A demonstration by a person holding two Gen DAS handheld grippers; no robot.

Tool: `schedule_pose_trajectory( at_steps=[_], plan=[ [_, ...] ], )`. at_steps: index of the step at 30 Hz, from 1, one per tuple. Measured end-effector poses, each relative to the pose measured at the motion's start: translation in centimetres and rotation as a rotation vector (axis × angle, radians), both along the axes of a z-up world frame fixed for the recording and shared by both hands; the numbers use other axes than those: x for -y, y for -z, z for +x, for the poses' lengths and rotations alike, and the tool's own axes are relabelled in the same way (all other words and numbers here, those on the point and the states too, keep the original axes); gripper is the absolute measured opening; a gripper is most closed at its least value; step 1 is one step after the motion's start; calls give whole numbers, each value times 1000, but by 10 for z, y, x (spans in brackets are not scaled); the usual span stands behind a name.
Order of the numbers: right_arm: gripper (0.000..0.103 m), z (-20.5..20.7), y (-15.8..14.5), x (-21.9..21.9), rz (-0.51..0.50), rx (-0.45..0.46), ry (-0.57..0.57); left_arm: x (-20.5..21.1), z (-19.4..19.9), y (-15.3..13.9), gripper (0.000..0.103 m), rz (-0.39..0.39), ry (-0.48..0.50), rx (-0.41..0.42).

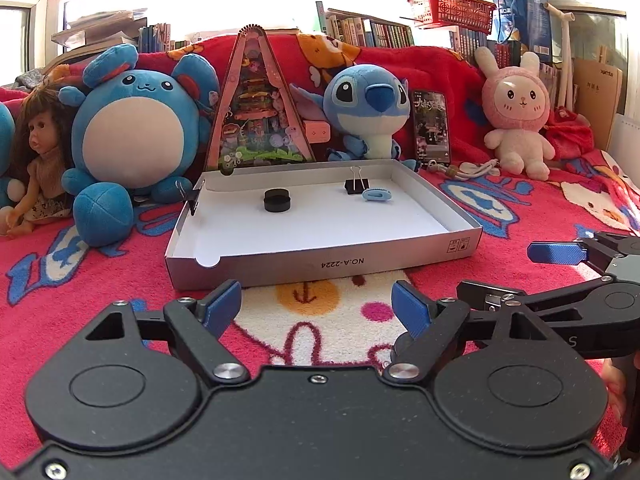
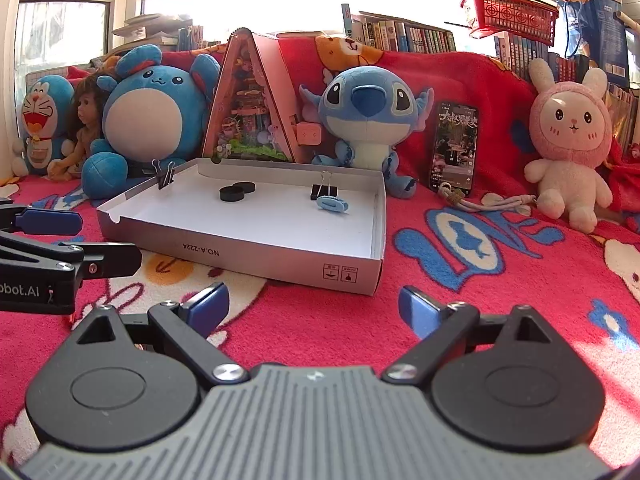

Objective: Organize rigid objects
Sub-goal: 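Lift both open tools out of the box and back toward the items, then close the right tool on a black disc while the left grasps the red crayon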

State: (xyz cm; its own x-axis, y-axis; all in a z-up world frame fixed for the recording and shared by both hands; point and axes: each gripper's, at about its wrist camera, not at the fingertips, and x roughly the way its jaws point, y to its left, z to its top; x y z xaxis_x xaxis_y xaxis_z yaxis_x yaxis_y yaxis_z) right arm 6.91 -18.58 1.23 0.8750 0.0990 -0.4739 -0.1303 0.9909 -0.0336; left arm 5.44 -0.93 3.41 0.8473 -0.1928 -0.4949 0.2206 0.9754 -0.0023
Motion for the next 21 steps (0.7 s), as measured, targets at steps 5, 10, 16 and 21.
schedule_pose_trajectory(
  at_steps=[5, 10, 16, 21],
  plan=[
    [96, -5, 7, -3, -16, -16, 0, 0, -5, 8, 81, 11, -13, -11],
    [96, -10, 12, -6, -34, -24, -5, -2, -10, 13, 81, 15, -17, -23],
    [96, -15, 16, -7, -31, -43, -5, -5, -20, 17, 81, 22, -23, -28],
    [96, -20, 19, -5, -40, -50, 1, -11, -31, 21, 79, 26, -37, -38]
  ],
)
